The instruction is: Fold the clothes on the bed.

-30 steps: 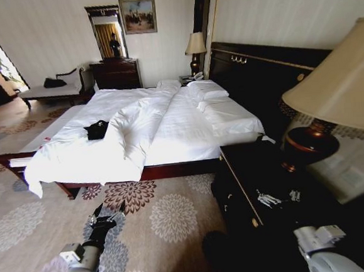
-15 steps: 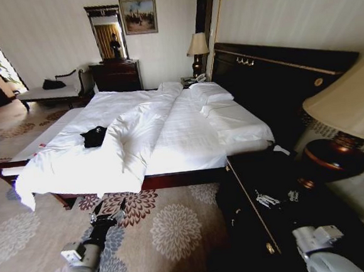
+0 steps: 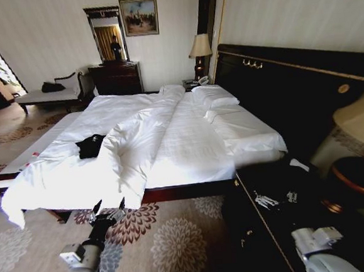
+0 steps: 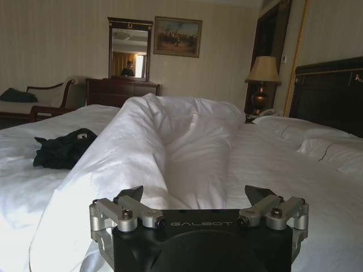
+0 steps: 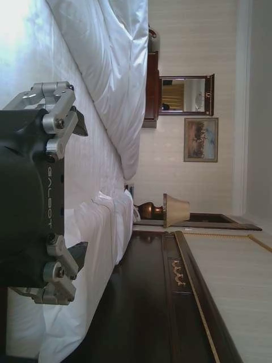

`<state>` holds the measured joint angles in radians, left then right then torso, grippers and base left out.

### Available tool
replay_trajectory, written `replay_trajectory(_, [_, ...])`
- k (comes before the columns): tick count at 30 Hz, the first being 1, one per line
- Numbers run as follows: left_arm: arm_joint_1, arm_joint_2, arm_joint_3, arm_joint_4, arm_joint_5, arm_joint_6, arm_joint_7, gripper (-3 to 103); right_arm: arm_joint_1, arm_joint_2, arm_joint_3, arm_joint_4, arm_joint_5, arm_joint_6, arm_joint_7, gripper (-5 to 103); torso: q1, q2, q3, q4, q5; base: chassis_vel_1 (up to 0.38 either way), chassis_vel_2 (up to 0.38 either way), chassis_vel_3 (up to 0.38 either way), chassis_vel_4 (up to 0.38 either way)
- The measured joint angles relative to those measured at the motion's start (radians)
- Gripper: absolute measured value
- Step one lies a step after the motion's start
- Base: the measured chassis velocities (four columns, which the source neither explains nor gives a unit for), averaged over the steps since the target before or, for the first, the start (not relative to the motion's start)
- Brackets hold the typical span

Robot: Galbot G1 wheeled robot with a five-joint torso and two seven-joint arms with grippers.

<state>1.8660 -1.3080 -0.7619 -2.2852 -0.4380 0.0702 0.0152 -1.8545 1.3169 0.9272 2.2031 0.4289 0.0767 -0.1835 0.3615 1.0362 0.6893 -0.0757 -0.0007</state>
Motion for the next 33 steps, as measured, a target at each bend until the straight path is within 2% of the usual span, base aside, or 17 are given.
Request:
replay_trajectory(8, [-0.013,-0.003,0.002,-0.035,-0.003,-0.038,-0.028,100,-0.003,0.013,-0.02,0.001,-0.018,0.0,0.003,100,0.0,0.0,0.0,0.0001,0.0,-0.23,0.23,0.206,-0.226])
replay_trajectory(21, [0.001,0.023,-0.005,-0.058,-0.002,-0.058,0.002,100,0.007,0.01,-0.048,-0.013,-0.047,0.0,0.009,100,0.0,0.0,0.0,0.0003,0.0004,-0.253,0.263,0.255,-0.256])
replay_trajectory(30, [0.019,0.035,0.0,-0.053,0.008,-0.067,0.01,100,0.028,-0.015,-0.045,-0.02,-0.032,-0.018,0.046,100,0.001,0.0,0.0,0.0001,0.0002,-0.177,0.153,0.178,-0.174])
replay_trajectory(33, [0.022,0.033,0.008,-0.057,0.016,-0.07,0.01,100,0.031,-0.01,-0.057,-0.019,-0.027,-0.03,0.085,100,0.0,0.0,0.0,0.0002,0.0001,-0.072,0.079,0.067,-0.058])
